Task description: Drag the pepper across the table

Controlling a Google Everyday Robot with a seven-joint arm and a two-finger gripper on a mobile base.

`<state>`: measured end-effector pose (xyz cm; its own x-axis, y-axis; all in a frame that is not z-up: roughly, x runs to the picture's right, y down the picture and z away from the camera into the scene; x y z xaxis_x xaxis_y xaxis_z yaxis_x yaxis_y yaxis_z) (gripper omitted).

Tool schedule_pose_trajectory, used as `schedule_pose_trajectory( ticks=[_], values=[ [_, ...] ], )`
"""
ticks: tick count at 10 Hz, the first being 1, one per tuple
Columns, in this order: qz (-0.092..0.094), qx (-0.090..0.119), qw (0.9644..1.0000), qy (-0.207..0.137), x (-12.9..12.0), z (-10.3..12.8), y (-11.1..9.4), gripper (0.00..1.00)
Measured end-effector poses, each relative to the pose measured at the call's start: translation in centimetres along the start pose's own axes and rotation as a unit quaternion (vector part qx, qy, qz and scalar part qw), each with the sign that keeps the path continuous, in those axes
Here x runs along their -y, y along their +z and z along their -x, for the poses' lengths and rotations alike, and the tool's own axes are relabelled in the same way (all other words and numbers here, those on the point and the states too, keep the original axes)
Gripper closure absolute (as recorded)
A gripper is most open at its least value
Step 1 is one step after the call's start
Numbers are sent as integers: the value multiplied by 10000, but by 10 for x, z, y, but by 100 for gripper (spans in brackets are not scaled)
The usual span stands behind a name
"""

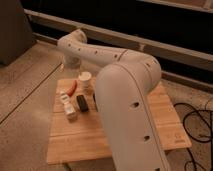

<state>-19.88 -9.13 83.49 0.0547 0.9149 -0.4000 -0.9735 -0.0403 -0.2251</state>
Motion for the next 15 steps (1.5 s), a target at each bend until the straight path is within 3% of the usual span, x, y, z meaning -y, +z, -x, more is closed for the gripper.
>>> schedule_pose_trajectory(
  ticks=[4, 7, 10, 12, 13, 14, 15],
  values=[
    [5, -21, 10000, -25, 0, -1, 2, 35],
    [348, -421, 9974, -473, -61, -41, 45, 35],
    [408, -463, 9973, -409, -71, -36, 64, 35],
    [524, -174, 9985, 34, -64, -11, 61, 35],
    [736, -21, 9966, 365, -64, 0, 59, 35],
    [992, 96, 9920, 778, -64, 10, 58, 35],
    [1132, 136, 9884, 1004, -65, 13, 59, 35]
  ],
)
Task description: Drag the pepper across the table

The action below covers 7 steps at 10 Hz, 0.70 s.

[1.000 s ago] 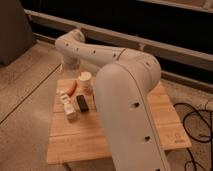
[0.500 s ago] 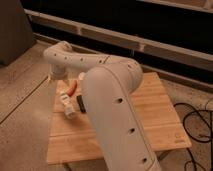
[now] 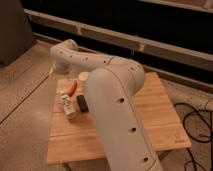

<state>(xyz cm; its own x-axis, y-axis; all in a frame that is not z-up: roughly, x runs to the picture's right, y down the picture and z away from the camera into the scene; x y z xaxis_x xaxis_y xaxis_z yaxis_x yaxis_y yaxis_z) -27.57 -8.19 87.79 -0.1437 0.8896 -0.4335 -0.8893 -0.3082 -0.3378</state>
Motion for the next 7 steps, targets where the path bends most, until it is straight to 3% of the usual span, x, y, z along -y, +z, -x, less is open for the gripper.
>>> schedule_pose_trajectory(
  ticks=[1, 2, 4, 6, 7],
  values=[
    [98, -11, 9998, 181, -1, -3, 5, 35],
    [70, -84, 9995, 297, 4, -10, 15, 35],
    [-238, -290, 9983, 443, 29, -26, 37, 35],
    [-605, -249, 9972, 361, 48, -22, 42, 35],
    [-680, -201, 9970, 303, 47, -19, 40, 35]
  ],
)
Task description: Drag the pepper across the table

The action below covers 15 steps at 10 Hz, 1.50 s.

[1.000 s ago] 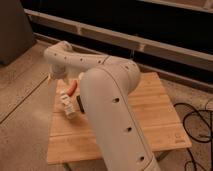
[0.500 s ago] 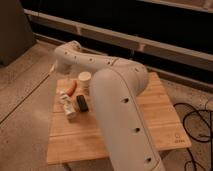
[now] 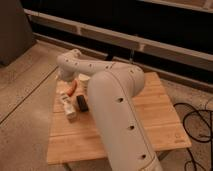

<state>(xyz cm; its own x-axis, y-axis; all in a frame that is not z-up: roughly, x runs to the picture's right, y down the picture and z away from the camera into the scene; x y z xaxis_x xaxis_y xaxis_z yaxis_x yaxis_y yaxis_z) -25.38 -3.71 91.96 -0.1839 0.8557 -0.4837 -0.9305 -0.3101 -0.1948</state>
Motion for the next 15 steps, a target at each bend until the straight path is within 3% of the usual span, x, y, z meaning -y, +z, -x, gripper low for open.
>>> schedule_pose_trajectory(
  ticks=[4, 8, 11, 15],
  values=[
    [-434, 168, 9989, 7, 15, 17, -2, 35],
    [-979, 215, 9948, 175, 41, 37, 0, 35],
    [-1315, -45, 9909, 288, 48, 27, 21, 35],
    [-1447, -431, 9878, 379, 39, 10, 47, 35]
  ],
)
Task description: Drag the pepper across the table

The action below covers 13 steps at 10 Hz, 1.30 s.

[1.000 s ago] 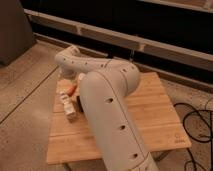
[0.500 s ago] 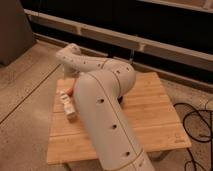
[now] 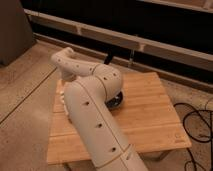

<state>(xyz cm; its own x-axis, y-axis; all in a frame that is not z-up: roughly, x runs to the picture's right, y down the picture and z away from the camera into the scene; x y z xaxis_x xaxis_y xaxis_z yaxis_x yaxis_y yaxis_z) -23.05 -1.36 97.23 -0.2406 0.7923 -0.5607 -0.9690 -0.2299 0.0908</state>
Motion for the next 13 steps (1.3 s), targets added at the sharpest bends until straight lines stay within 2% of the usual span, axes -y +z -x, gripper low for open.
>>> schedule_pose_trajectory(
  ticks=[3, 7, 8, 11, 13],
  values=[
    [-136, -243, 9995, 119, 3, -4, 15, 35],
    [-226, -486, 9984, 164, 7, -5, 34, 36],
    [-242, -527, 9982, 129, 7, -5, 38, 41],
    [-173, -564, 9982, -51, 4, -3, 46, 73],
    [-129, -499, 9986, -117, 2, 3, 45, 95]
  ],
)
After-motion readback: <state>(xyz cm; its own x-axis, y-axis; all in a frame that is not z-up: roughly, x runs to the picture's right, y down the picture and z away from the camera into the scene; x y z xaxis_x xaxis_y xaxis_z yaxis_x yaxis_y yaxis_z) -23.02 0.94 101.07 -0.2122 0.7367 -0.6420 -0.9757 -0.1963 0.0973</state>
